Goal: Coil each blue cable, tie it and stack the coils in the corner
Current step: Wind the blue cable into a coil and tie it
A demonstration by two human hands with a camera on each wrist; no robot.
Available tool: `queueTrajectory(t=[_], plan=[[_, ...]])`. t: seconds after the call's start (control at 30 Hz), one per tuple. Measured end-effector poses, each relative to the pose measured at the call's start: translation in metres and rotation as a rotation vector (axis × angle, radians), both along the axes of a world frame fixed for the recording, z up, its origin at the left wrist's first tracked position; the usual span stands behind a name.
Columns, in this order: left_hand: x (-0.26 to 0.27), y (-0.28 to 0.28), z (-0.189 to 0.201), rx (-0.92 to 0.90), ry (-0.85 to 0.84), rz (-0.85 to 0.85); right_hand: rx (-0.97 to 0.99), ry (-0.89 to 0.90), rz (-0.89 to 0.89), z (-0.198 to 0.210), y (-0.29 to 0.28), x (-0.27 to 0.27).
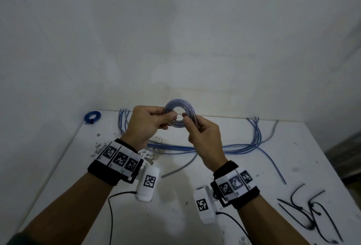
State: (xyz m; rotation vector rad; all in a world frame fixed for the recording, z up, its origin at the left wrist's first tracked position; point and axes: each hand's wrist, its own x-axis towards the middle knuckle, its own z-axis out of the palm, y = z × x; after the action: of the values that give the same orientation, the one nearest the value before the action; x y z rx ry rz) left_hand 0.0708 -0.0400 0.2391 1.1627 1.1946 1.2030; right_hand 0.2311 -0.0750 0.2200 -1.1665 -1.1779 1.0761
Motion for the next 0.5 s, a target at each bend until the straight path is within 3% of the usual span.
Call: queueTrajectory(t=[0.1,0.23,0.3,0.4,0.5], plan=[[0.004,-0.004,-0.002,-0.024,-0.073,-0.007,0.027,0.003,-0.060,-0.001,0.000,-0.006],[-0.001,-0.007,-0.008,-0.026,-0.118,-0.066,0.048,0.013,-0.012,0.003,0.003,-0.005],[-0.010,-0.006,-0.010,0.000,0.033,-0.140,0.021,-0.075,0.064,0.005,0.009,0.006],[-0.027,-0.005,-0.004,0.046,0.233,-0.315,0.010,-0.346,0.264,0.017,0.020,0.025],[-0.031,-0.004,0.013,0.202,0.369,-0.432,-0.030,-0.574,0.454,0.036,0.029,0.035]])
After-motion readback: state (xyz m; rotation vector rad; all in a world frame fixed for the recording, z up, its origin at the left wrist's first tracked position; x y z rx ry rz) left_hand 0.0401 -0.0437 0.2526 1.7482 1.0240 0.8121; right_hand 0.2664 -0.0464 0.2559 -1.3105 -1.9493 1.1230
